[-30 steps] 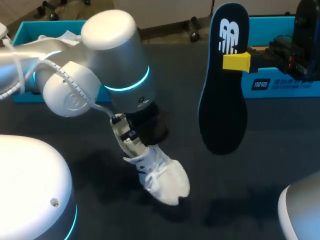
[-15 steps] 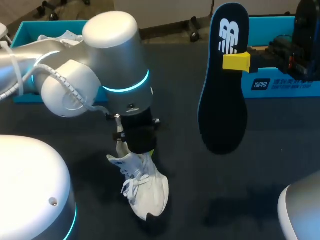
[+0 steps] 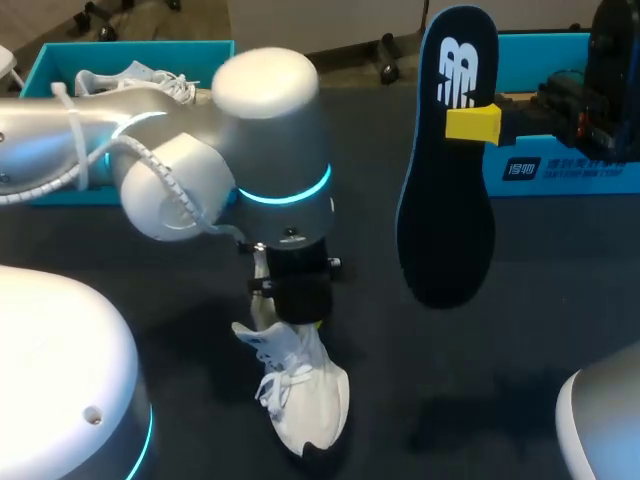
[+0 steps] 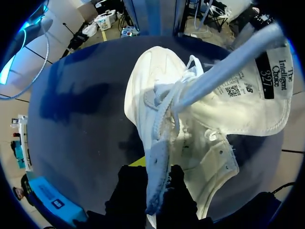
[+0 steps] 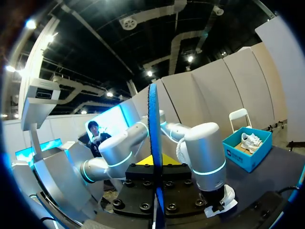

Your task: Take the shoe out of the shoebox, open the shoe tongue, remove and reinsert the insole, then place the shoe into the shoebox

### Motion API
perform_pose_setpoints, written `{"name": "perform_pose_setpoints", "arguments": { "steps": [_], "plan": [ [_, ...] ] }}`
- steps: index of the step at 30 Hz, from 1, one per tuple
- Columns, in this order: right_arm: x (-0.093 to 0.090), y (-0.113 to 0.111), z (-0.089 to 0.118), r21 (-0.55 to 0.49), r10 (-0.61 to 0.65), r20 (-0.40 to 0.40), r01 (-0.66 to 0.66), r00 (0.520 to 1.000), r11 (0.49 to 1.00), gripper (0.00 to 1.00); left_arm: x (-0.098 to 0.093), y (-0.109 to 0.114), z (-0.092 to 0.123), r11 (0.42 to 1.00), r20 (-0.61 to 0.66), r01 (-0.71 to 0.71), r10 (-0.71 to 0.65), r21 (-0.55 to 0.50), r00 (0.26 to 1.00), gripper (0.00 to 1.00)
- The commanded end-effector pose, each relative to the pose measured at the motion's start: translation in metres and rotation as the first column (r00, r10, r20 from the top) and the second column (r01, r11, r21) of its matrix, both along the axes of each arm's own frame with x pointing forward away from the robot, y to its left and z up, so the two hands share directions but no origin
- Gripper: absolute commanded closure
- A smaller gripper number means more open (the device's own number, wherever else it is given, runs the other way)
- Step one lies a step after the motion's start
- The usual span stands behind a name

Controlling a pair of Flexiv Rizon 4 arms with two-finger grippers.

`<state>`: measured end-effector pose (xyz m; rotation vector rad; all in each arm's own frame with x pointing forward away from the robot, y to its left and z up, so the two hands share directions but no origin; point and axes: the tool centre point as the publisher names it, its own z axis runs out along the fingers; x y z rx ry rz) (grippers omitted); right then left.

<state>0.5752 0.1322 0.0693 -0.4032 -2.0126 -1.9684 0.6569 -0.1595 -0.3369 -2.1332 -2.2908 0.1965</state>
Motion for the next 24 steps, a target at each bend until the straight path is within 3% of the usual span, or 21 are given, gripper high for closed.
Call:
{"name": "perform_pose_setpoints", "arguments": {
  "steps": [1,13,24],
  "plan": [
    [0.004,0.003,0.001,-0.004,0.005,-0.002,-0.005,1.0,1.0,1.0,0.0,-0.017,-0.013,1.0,0.017,0.021,-0.021,0.002,1.0,1.0],
    [0.004,0.003,0.001,-0.004,0.005,-0.002,-0.005,1.0,1.0,1.0,0.004,-0.033,-0.044,0.999,0.005,0.03,-0.03,0.021,1.0,1.0],
    [0.004,0.003,0.001,-0.004,0.005,-0.002,-0.005,1.0,1.0,1.0,0.01,-0.044,-0.058,0.997,-0.016,0.077,-0.077,0.006,0.997,1.0]
  ]
}}
